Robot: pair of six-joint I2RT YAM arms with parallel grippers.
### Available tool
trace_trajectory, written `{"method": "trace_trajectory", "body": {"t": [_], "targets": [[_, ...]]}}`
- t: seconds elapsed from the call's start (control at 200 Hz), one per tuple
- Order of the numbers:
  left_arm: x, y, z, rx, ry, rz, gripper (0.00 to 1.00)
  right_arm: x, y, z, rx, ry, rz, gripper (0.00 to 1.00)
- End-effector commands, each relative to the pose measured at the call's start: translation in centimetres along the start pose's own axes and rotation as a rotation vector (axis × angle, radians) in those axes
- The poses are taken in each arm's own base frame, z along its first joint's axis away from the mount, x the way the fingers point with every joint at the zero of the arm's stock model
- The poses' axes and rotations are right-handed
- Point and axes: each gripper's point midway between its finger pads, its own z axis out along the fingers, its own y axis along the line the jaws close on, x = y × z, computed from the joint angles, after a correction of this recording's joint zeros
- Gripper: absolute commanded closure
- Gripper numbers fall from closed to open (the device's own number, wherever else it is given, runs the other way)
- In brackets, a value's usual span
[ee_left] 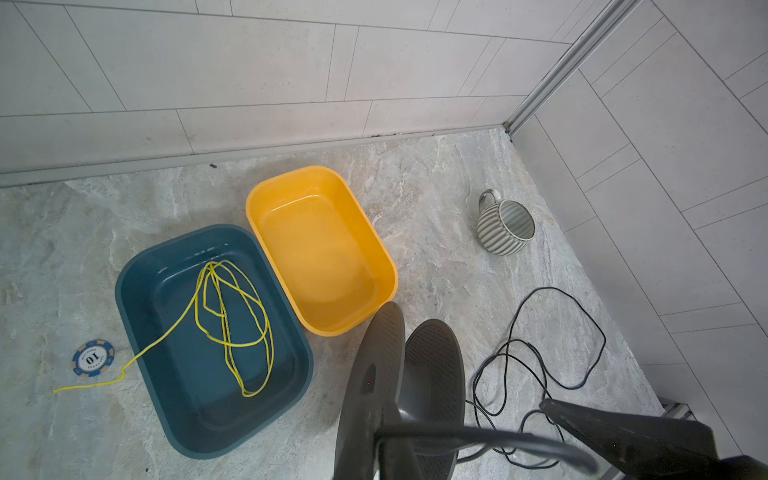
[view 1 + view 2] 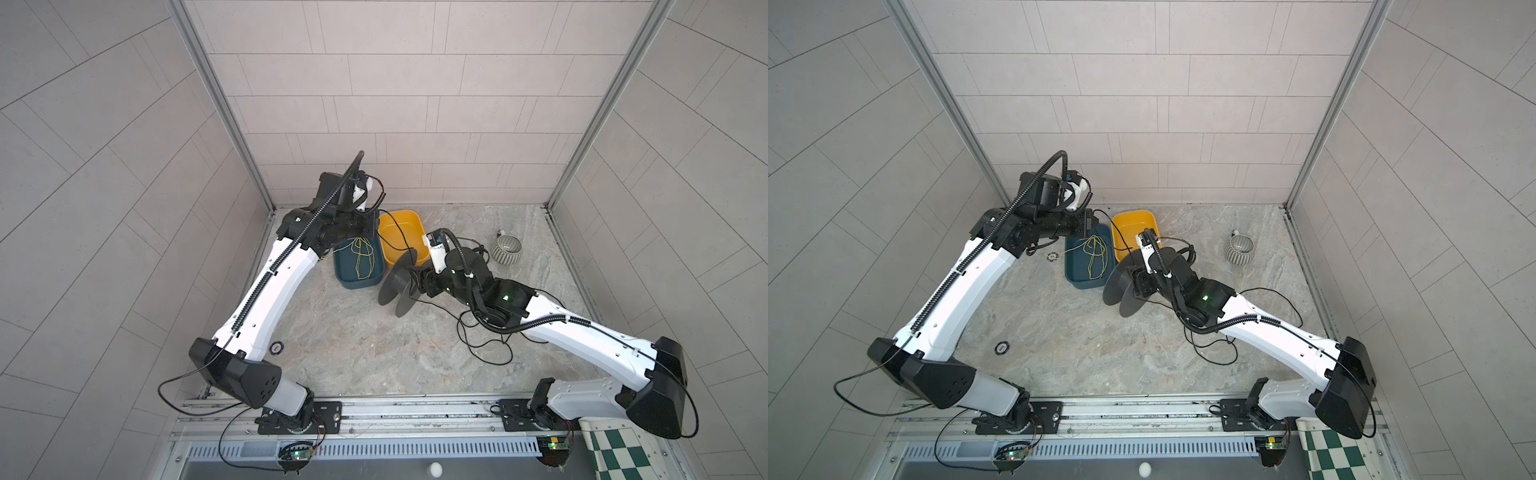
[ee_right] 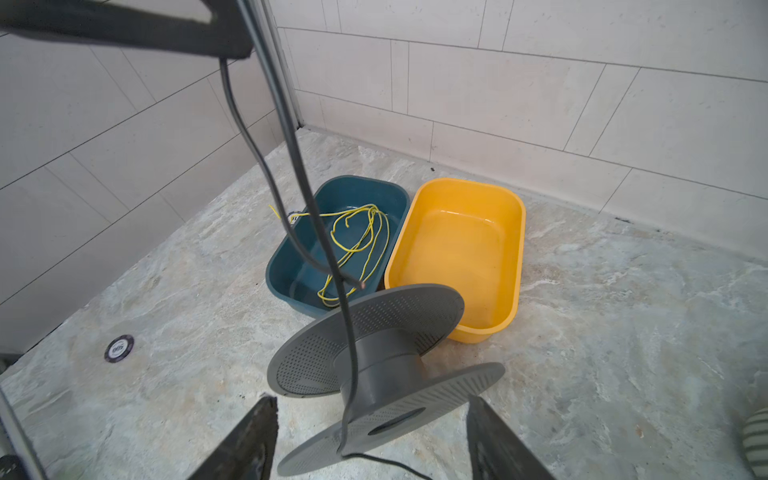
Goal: Wrap the cables
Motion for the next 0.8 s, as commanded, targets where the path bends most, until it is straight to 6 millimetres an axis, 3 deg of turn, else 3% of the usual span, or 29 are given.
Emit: {"method": "trace_trajectory", "body": {"t": [0.0, 0.26, 0.55, 0.796], "targets": [[-0.3, -0.4, -1.2, 0.0, -0.01, -0.008, 1.0, -2.0, -0.6, 0.6, 0.059, -0.077, 0.034, 0.33], [0.1, -0.5, -2.0, -0.003, -0.001, -0.002, 1.0, -2.2, -0.2, 2.8, 0.078, -0.08, 0.025, 0.57], [0.9, 0.5, -3.1, -0.065, 0.035, 0.055, 1.0, -2.7, -1.3, 1.4, 0.101, -0.068, 0.008, 1.0], [2.9, -0.9, -4.0, 0.007, 0.1, 0.085, 1.0, -3.3, -3.6, -1.7, 0.128, -0.058, -0.042, 1.0]]}}
